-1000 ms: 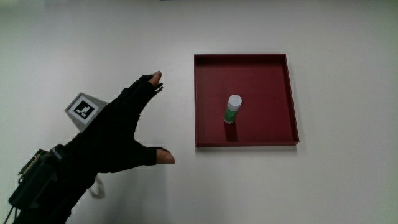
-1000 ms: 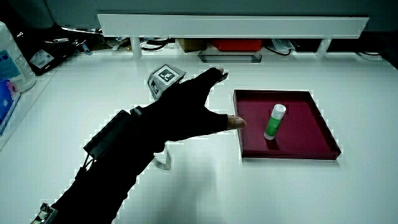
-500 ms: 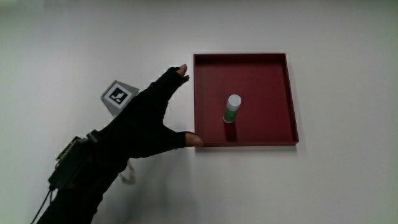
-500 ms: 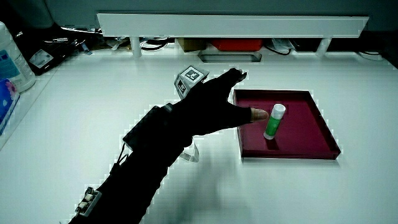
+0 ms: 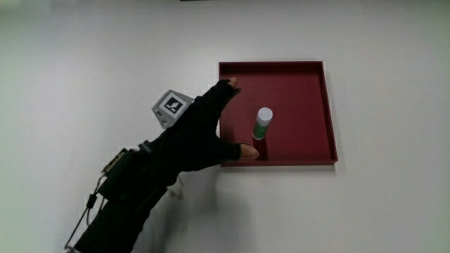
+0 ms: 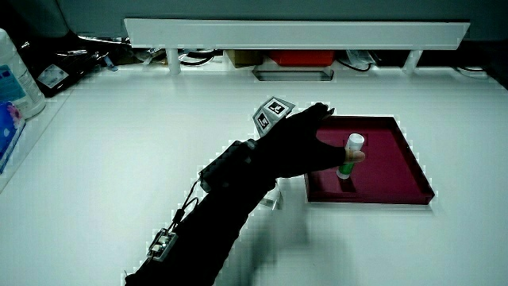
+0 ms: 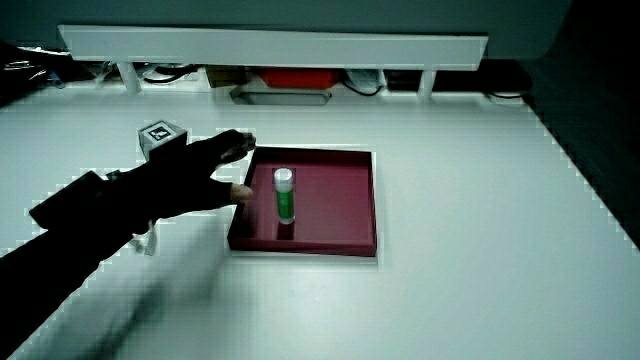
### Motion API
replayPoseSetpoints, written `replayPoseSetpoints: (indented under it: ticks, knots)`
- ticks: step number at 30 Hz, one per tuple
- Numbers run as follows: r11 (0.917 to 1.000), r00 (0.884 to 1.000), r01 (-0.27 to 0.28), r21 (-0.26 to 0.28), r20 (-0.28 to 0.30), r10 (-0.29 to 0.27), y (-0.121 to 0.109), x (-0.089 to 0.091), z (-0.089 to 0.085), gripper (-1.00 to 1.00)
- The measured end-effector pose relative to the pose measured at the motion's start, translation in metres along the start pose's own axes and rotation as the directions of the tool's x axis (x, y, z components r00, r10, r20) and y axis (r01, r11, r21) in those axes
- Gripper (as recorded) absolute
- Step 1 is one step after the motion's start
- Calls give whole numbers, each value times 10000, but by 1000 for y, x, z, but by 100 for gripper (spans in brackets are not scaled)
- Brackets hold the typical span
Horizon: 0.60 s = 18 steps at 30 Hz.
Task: Pick glue stick
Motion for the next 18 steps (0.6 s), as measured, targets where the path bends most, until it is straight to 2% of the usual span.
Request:
replayPoseSetpoints:
  ticks: [7,9,12,18]
  knots:
    - [9998,10000,-71,-168,-7,71,21,-4,-17,0]
    - [9996,9996,-254,-144,-147,252,25,-6,-22,0]
    - [9996,9998,-212,-175,-44,211,33,-8,-29,0]
    - [9997,9994,-188,-150,-293,183,42,-10,-37,0]
